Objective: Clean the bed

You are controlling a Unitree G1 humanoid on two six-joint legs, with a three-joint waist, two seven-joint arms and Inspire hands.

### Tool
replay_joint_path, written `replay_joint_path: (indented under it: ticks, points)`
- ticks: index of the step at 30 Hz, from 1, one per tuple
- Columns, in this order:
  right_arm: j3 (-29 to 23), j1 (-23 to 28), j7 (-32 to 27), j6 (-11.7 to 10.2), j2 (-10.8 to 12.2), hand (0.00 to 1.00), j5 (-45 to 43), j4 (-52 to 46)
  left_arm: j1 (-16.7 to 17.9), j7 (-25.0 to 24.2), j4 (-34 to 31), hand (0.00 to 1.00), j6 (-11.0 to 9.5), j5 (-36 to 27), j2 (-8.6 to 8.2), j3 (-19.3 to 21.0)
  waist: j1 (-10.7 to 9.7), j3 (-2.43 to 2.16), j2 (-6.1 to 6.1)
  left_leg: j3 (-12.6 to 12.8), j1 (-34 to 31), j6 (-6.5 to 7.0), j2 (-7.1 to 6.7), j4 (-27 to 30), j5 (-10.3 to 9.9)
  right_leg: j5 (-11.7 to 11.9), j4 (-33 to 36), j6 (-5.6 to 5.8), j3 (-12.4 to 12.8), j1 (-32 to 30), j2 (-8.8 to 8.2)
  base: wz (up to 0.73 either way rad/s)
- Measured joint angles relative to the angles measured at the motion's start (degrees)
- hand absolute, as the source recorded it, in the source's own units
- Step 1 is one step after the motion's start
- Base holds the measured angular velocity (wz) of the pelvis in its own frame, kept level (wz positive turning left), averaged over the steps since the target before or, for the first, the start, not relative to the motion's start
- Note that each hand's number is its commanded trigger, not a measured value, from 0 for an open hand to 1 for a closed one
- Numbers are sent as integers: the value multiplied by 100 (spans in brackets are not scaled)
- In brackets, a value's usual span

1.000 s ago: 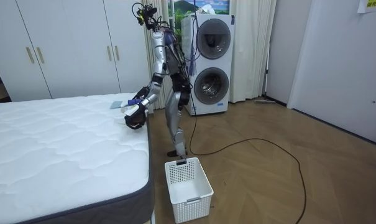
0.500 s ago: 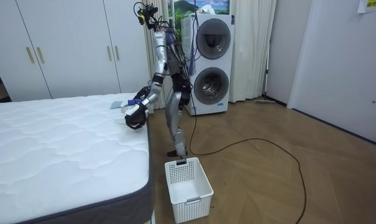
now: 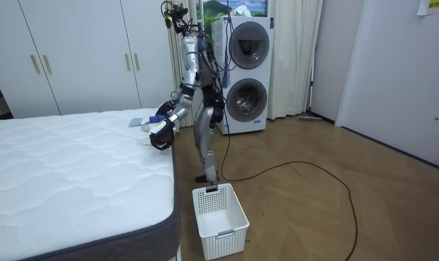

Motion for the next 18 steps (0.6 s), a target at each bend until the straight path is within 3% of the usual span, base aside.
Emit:
replay_joint_path:
  ticks: [9, 18]
  points:
    - [67, -266, -66, 276, -215, 100, 19, 339, -27, -11, 16, 100, 0, 2, 0, -39, 67, 2, -7, -2, 24, -4, 16, 5, 3, -1, 57, -13, -34, 26, 3, 0]
    - [107, -251, -59, 453, -143, 100, 71, 420, -120, -11, 24, 100, 25, -18, -3, -217, 136, 19, -31, -5, 28, -3, 11, 11, 2, -1, 56, -11, -52, 40, -6, 0]
